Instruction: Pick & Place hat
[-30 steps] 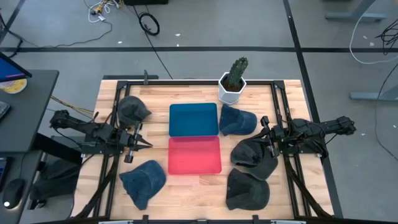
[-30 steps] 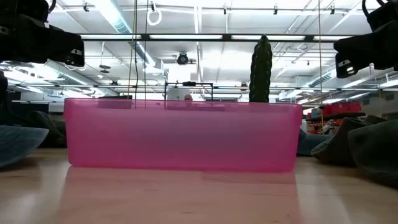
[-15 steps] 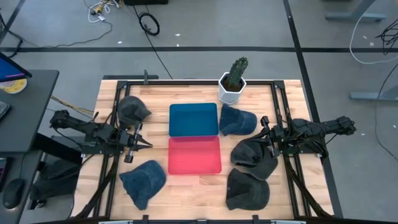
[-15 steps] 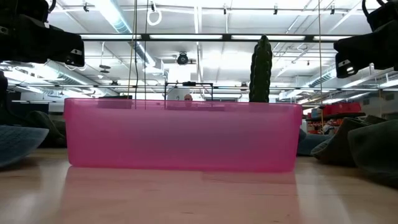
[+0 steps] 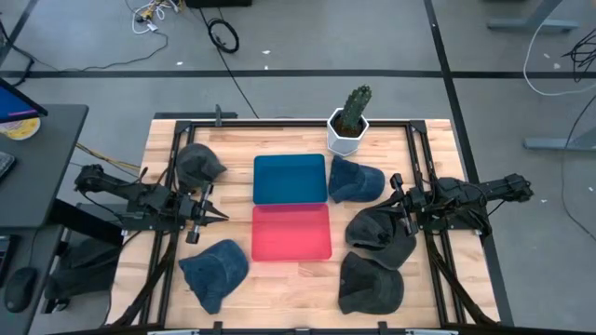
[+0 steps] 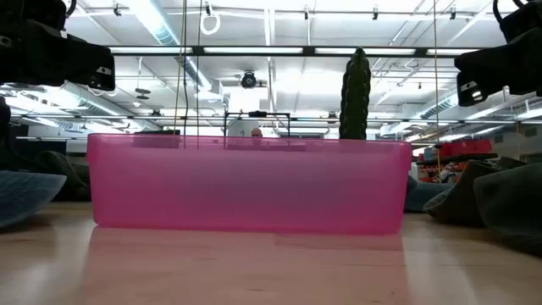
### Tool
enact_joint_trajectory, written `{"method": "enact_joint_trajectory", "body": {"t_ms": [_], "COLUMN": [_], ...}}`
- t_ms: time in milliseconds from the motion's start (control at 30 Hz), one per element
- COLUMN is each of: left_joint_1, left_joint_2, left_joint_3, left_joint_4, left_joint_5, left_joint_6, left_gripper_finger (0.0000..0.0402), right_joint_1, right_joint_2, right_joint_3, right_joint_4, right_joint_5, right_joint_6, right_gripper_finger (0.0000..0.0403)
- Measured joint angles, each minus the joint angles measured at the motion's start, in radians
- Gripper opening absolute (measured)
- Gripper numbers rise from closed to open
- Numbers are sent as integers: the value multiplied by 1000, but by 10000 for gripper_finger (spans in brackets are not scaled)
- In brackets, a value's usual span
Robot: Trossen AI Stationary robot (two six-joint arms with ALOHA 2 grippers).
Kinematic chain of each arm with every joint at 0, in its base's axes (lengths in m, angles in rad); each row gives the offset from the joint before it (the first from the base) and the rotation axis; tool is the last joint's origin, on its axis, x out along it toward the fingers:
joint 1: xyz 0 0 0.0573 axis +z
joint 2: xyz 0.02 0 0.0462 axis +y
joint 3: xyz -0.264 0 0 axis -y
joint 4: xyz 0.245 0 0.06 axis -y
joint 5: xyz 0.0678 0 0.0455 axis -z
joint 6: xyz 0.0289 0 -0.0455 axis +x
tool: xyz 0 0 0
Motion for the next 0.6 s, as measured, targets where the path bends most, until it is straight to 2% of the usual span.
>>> {"method": "enact_joint_trajectory", "body": {"t_ms": [600], "left_joint_1": [0], "left_joint_2": [0], "left_joint_3": [0], "left_joint_4": [0], "left_joint_5": [0], "left_joint_6": [0], "left_gripper_finger": [26], "right_joint_1": [0], "right_joint_2": [0], "right_joint_3": [0], "right_joint_4": [0], "right_joint_5": [0], "right_joint_6": [-9], "right_gripper_finger": [36]}}
